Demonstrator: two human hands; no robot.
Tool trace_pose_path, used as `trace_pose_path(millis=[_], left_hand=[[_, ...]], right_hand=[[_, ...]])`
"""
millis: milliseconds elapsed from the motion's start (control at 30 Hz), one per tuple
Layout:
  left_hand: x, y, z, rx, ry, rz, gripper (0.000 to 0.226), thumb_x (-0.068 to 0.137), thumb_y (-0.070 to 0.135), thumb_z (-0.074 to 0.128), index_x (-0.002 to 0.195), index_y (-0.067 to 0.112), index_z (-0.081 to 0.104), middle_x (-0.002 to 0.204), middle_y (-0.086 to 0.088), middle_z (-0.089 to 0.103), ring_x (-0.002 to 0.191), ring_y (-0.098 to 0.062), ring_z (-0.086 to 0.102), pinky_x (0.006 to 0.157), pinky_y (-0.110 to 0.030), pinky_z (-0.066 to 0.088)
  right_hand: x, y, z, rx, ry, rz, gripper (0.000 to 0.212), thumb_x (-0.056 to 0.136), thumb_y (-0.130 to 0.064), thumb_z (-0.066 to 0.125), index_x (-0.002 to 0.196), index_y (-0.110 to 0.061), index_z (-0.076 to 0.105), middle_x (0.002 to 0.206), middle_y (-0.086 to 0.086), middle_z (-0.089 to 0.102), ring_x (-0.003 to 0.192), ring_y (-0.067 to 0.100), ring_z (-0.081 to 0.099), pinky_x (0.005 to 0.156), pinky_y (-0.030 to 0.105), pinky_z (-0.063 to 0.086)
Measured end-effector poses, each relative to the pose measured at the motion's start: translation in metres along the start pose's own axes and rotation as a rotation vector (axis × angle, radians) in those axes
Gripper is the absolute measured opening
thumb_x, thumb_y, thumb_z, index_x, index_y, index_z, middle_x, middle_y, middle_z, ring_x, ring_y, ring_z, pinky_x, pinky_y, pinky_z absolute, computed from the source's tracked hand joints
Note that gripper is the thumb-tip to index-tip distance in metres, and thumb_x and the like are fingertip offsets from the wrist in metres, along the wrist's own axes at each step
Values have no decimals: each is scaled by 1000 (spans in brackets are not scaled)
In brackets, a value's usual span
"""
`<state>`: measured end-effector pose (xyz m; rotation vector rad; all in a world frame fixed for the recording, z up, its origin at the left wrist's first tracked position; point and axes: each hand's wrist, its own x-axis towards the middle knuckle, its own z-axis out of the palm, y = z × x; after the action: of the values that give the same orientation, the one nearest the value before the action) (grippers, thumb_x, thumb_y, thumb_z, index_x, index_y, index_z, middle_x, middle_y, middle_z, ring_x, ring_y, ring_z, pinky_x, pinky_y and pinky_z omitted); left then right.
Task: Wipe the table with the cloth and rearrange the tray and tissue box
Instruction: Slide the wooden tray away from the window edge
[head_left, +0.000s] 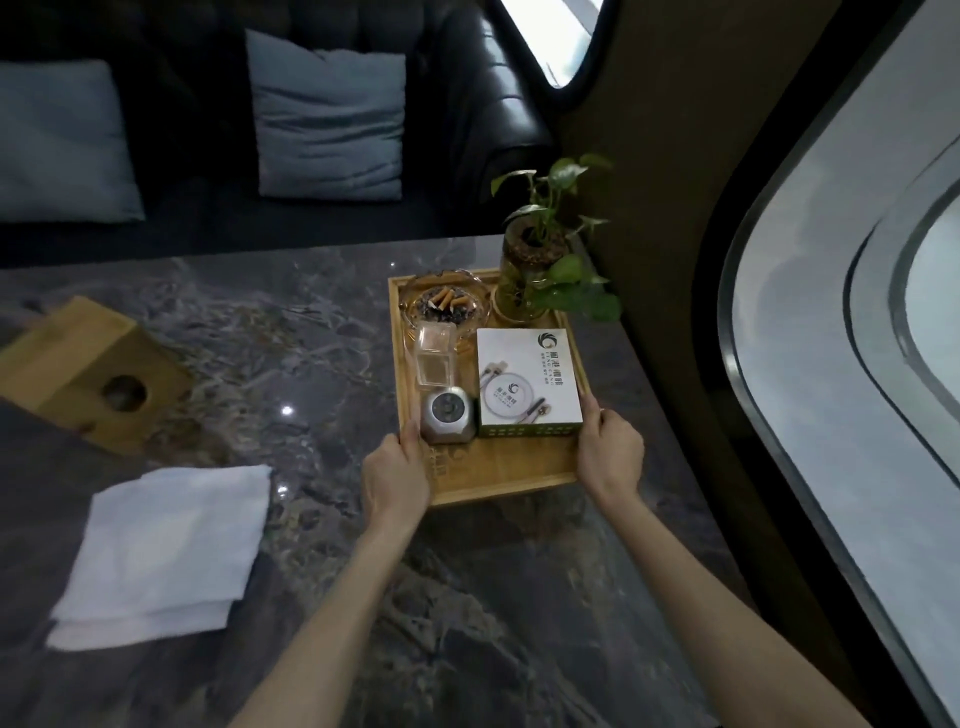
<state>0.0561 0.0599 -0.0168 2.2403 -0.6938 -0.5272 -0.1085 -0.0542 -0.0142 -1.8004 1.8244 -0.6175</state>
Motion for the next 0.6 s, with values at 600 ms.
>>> trace_pose_path(millis=[600], left_hand=[[1,-94,-77,111,31,-131,55,97,38,25,97,-3,62,104,-28,65,97,-40,58,78,-38,42]], right_hand=[[-79,-35,86,66,-148,40,51,98,-39,32,72,-3,57,87,23,67,73,29,54,63,34,34]])
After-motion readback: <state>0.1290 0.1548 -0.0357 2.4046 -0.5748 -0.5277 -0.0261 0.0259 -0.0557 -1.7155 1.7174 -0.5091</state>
